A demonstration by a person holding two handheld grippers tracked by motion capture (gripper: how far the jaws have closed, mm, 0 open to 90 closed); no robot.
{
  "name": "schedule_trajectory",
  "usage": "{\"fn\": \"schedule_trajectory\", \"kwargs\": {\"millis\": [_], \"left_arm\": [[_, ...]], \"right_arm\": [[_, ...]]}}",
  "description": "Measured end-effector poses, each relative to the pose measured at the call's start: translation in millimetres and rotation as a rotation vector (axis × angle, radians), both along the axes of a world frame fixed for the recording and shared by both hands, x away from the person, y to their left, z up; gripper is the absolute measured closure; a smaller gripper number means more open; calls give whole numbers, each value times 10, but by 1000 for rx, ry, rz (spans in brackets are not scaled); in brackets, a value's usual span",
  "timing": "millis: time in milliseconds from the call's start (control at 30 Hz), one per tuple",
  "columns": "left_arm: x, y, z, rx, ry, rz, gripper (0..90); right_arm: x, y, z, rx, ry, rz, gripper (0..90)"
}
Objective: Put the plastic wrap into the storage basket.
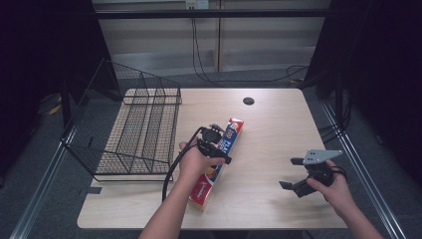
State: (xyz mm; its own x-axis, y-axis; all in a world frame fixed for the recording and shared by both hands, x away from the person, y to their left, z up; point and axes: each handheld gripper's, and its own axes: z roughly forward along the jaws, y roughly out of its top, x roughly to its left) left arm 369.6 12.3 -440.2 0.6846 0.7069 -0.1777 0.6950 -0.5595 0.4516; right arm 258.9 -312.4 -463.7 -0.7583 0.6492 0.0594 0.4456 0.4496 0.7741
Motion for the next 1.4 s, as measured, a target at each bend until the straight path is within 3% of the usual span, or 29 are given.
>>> {"fn": "schedule_trajectory", "kwargs": {"millis": [33, 233, 367, 633, 767, 800, 900, 1100, 1267, 1400], "left_arm": [[-8, -21, -11, -6, 9, 22, 171], [24, -48, -45, 42, 7, -1, 178], [32, -67, -72, 34, 20, 37, 194], [44, -107, -128, 57, 43, 56, 263], [55, -114, -150, 101, 51, 46, 320], [61, -113, -157, 85, 61, 68, 331], [67, -114, -144, 91, 75, 84, 355], [90, -131, -47, 172, 114, 80, 423], [95, -126, 62, 152, 164, 68, 429], [103, -133, 152, 180, 172, 56, 429]], "right_arm": [[2, 0, -1, 2, 1, 2, 20], [-2, -1, 7, 8, -2, 3, 20], [2, -6, 10, 11, -4, 2, 20], [0, -6, 12, 11, -4, 1, 20], [0, -8, 11, 11, -4, 1, 20], [-1, -8, 13, 11, -4, 1, 20], [0, -8, 11, 13, -4, -2, 20], [5, -3, -4, 6, 3, 7, 20], [3, 2, -6, 5, -1, 7, 20], [2, 6, -8, 4, 2, 11, 20]]}}
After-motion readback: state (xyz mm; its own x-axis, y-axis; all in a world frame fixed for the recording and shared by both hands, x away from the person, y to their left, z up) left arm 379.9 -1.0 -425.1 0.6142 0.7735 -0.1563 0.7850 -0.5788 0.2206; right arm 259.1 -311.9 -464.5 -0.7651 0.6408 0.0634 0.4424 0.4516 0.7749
